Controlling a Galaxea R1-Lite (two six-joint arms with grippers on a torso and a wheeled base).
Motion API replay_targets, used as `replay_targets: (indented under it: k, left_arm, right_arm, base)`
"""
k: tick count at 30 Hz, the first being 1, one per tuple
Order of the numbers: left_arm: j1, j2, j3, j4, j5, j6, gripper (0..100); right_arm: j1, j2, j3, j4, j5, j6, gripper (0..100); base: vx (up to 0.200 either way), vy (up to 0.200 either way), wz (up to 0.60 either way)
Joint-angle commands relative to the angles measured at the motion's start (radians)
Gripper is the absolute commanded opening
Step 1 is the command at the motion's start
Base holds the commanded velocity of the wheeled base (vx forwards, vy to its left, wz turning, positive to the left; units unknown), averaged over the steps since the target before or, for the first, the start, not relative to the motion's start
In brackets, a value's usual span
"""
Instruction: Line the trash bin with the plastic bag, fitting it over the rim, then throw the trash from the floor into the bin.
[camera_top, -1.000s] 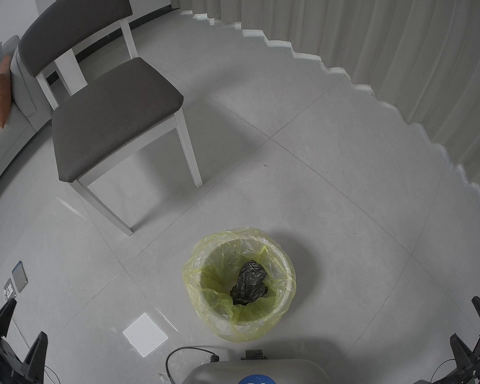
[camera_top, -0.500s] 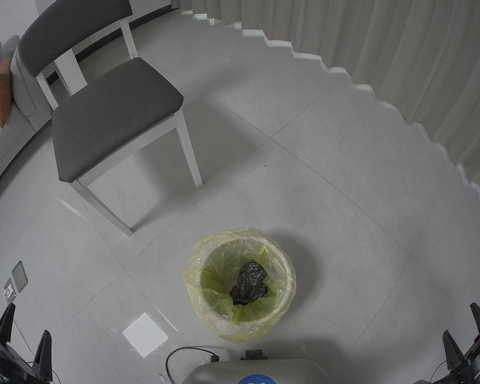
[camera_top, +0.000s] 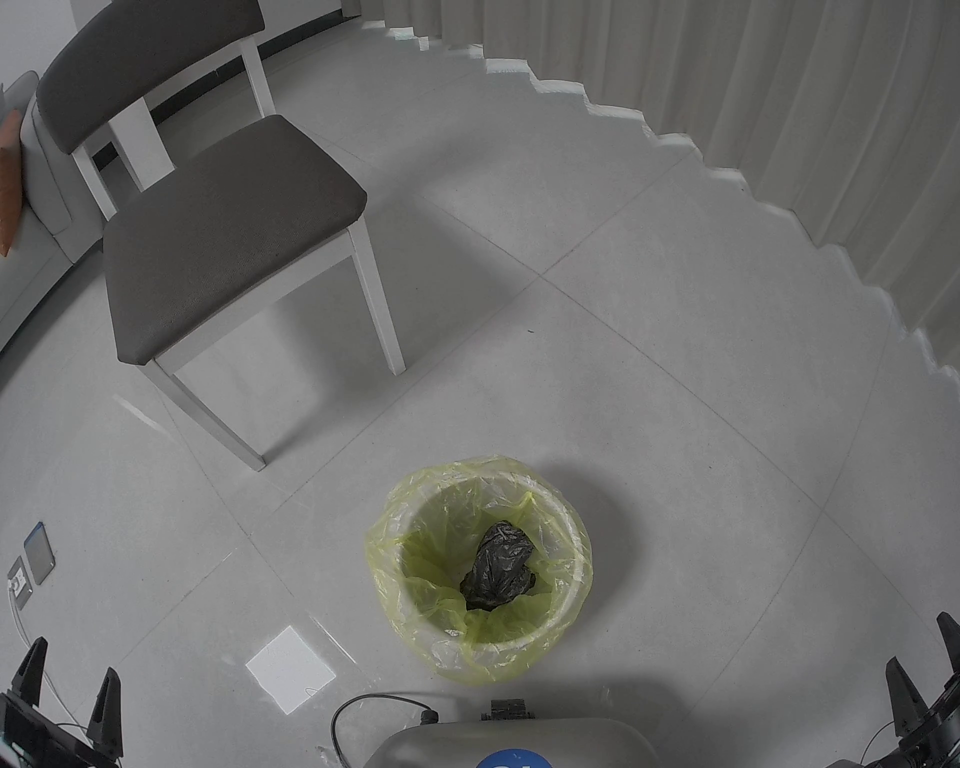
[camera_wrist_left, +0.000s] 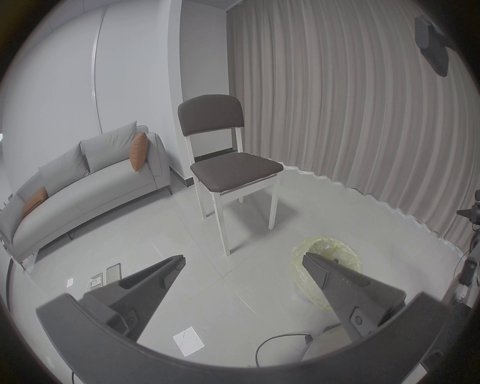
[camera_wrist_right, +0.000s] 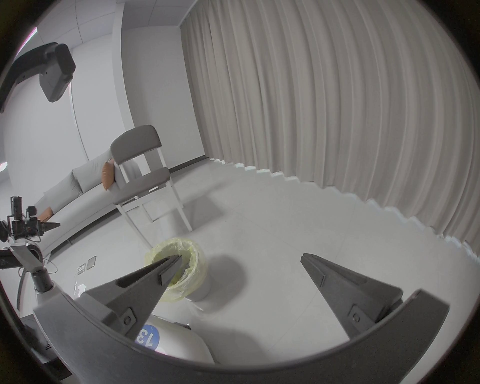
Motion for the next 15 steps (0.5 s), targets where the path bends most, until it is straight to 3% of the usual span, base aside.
replay_targets:
  k: [1, 5, 11, 14, 15]
  left_arm:
    - [0.001, 0.006, 0.018, 0.0, 0.001, -0.001, 100]
    - [0.003, 0.005, 0.018, -0.003, 0.001, 0.002, 100]
    - [0.012, 0.017, 0.018, -0.003, -0.008, 0.009, 100]
    - [0.012, 0.017, 0.018, -0.005, -0.008, 0.009, 100]
    - [0.012, 0.017, 0.018, -0.005, -0.008, 0.009, 100]
  right_arm:
    - [0.001, -0.009, -0.004, 0.001, 0.026, 0.001, 100]
    - [0.001, -0.007, -0.004, 0.001, 0.082, -0.001, 100]
    - [0.001, -0.009, -0.004, 0.0, 0.092, -0.036, 100]
    - [0.001, -0.009, 0.002, -0.014, 0.046, -0.102, 100]
    - [0.001, -0.007, 0.008, -0.034, -0.07, -0.17, 100]
  base:
    - [0.0, 0.0, 0.0]
    - [0.0, 0.0, 0.0]
    - [0.0, 0.0, 0.0]
    - [0.0, 0.0, 0.0]
    - [0.0, 0.0, 0.0]
